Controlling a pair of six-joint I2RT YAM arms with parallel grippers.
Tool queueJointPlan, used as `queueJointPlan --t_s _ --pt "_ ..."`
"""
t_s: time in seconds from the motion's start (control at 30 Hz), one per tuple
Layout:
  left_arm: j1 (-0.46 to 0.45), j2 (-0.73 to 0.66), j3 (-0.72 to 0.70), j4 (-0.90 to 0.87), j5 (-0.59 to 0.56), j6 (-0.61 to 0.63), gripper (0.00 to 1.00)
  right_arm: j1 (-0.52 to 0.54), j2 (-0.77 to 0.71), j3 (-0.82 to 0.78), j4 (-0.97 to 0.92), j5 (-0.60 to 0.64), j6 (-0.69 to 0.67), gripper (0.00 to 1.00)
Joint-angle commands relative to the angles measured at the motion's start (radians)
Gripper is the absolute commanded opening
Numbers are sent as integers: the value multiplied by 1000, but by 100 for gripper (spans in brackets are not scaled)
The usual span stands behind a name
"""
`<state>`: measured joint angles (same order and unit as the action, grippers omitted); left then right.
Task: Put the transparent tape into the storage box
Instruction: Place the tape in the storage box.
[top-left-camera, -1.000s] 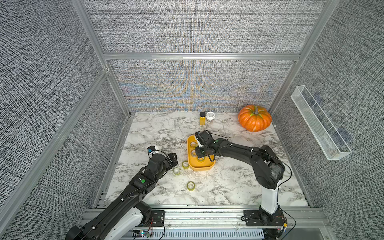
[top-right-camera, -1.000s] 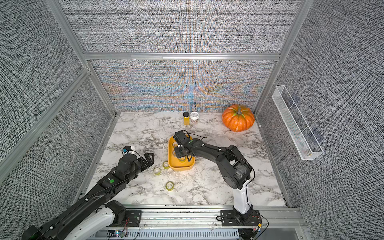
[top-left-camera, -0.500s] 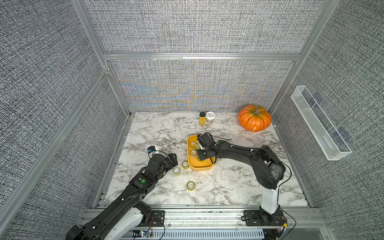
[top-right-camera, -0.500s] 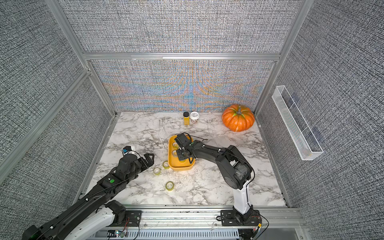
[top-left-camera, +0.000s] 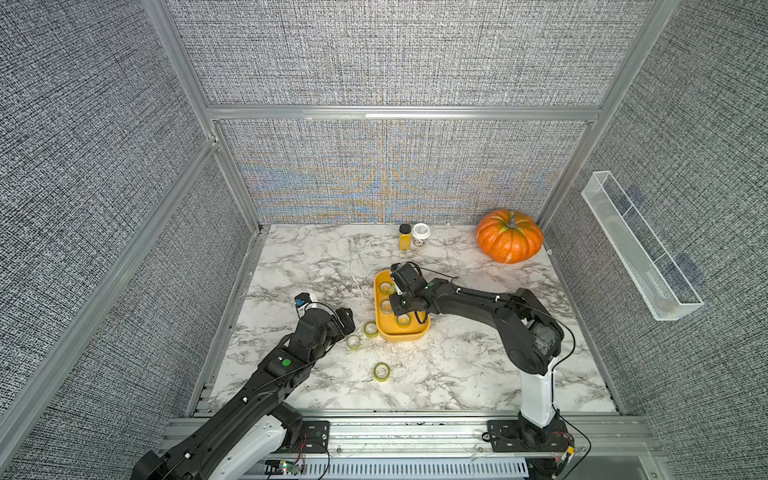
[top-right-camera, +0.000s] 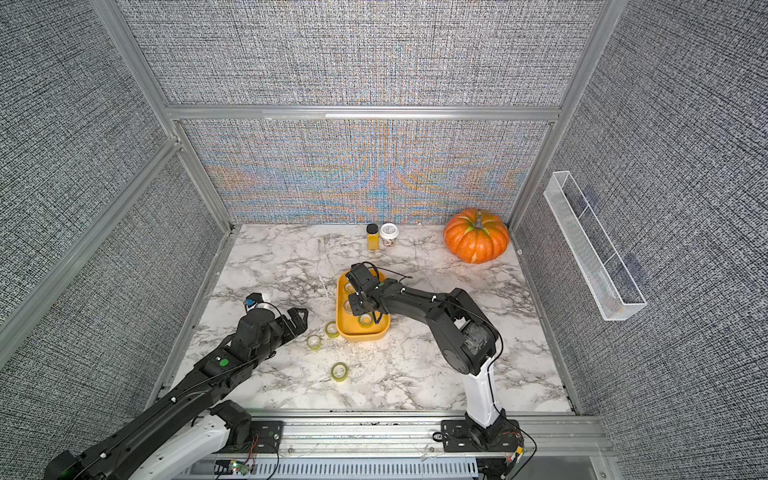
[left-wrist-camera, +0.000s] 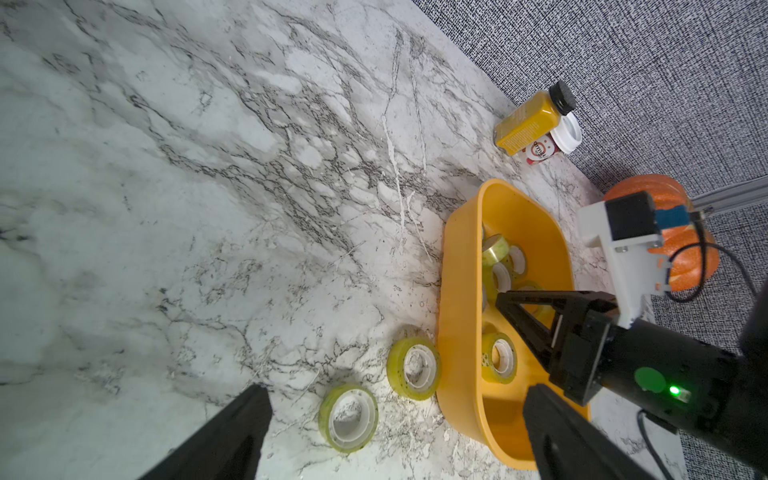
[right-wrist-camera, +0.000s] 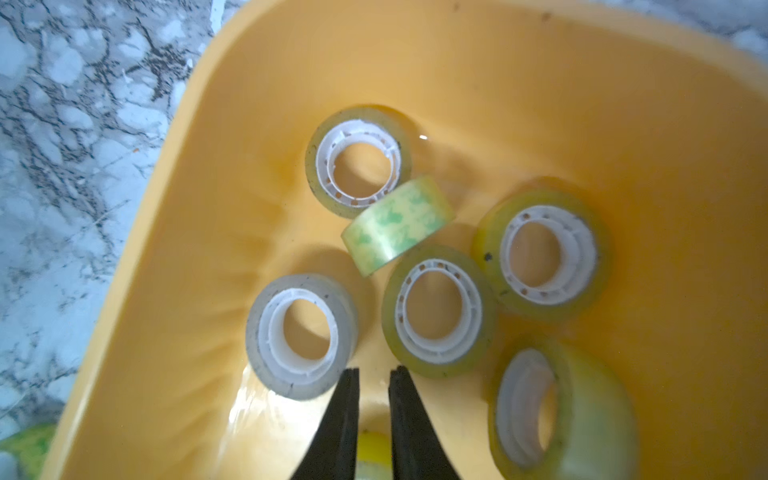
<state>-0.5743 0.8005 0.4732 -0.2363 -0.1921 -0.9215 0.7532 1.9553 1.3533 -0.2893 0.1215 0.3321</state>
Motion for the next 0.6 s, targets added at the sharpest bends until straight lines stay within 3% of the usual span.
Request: queueJointPlan --t_s 0.0,0.13,0.57 --pt "1 -7 2 -8 -19 5 100 1 -80 -29 -10 23 -5 20" --pt "0 -7 5 0 -16 0 100 0 -126 -26 -15 17 -17 21" --pt "1 -72 -9 -29 -7 -11 100 -38 81 140 42 -10 -27 17"
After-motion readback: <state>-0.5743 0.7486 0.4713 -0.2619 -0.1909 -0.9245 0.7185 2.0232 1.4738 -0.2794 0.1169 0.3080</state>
